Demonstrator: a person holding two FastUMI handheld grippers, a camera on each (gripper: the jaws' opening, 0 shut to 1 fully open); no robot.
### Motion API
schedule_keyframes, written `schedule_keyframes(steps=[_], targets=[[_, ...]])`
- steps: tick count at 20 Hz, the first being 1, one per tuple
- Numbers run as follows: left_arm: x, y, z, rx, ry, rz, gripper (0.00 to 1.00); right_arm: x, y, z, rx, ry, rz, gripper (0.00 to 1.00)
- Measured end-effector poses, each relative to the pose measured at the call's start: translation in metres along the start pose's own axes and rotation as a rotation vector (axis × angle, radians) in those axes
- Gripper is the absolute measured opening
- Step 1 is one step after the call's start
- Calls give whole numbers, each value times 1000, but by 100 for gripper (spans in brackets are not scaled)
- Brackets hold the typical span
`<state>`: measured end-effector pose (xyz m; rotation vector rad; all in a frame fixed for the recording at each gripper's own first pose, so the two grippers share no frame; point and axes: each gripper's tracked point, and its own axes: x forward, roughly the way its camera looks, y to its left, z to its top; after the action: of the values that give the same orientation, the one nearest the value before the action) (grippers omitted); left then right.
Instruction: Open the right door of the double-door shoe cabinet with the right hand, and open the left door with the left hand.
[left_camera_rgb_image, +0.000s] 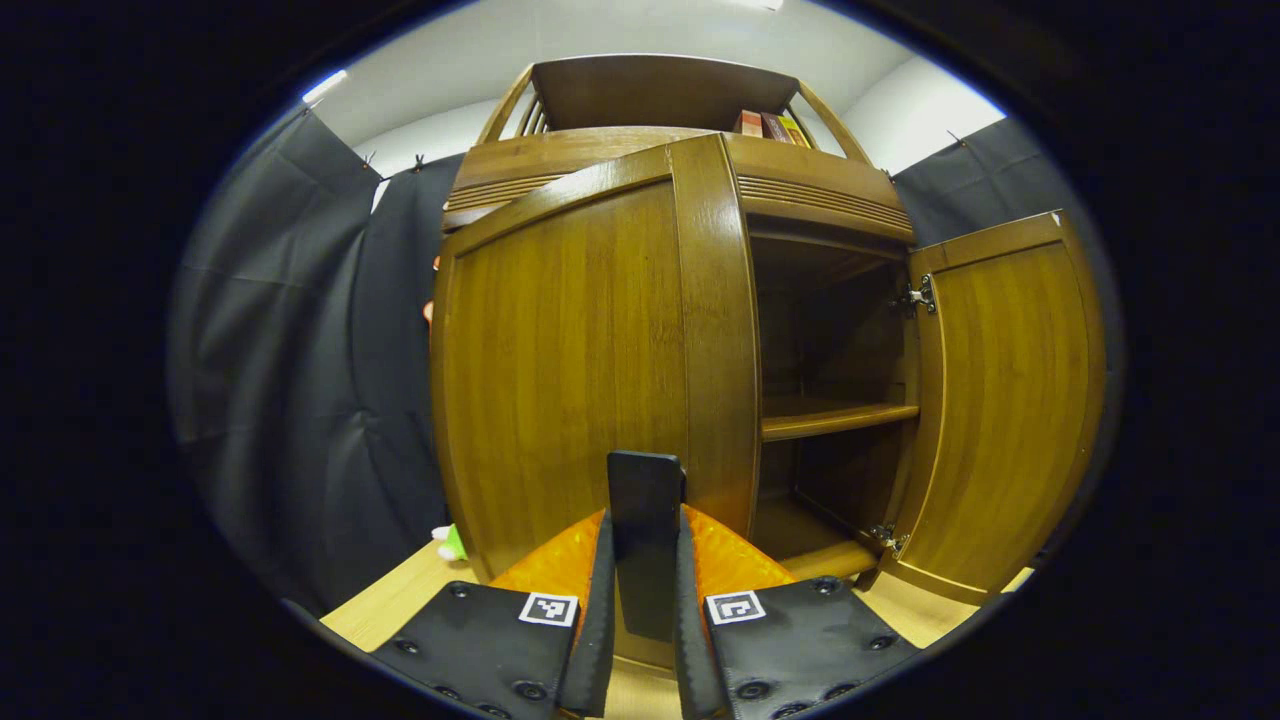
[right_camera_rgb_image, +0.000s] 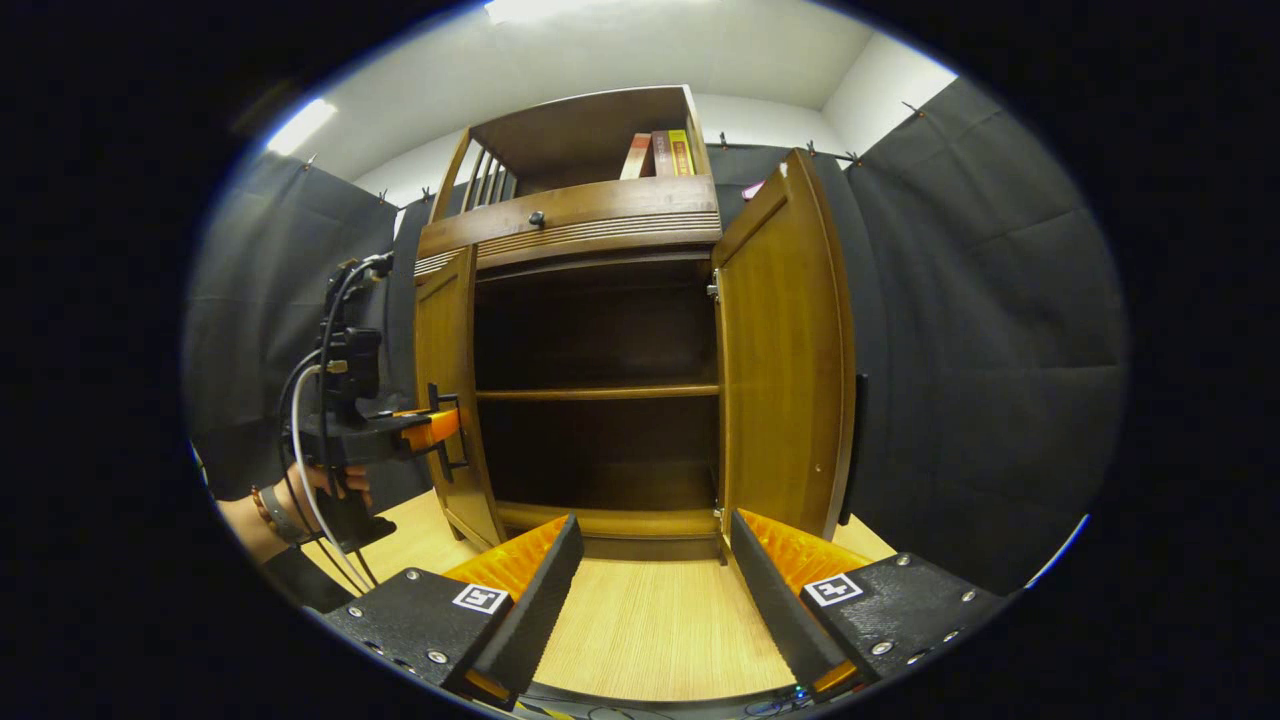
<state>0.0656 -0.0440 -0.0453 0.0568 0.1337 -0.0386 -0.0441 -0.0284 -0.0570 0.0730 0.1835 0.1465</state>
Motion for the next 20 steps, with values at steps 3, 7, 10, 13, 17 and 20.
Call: schedule_keyframes(steps=[3,7,10,13,17,20], targets=[[-29,25,3,0,0,54,31,10,13,2,-5,-5,31,92],[-51,51,3,9,10,57,28,25,37,0,-3,2,89,92],[-62,68,5,8,7,71,24,33,50,-2,-15,4,113,100],[-69,78,3,27,18,83,20,36,59,-2,-20,3,124,92],[-79,101,5,20,14,96,20,41,66,-5,-7,8,117,92],[-85,116,4,18,16,77,21,44,75,-12,9,17,118,92]])
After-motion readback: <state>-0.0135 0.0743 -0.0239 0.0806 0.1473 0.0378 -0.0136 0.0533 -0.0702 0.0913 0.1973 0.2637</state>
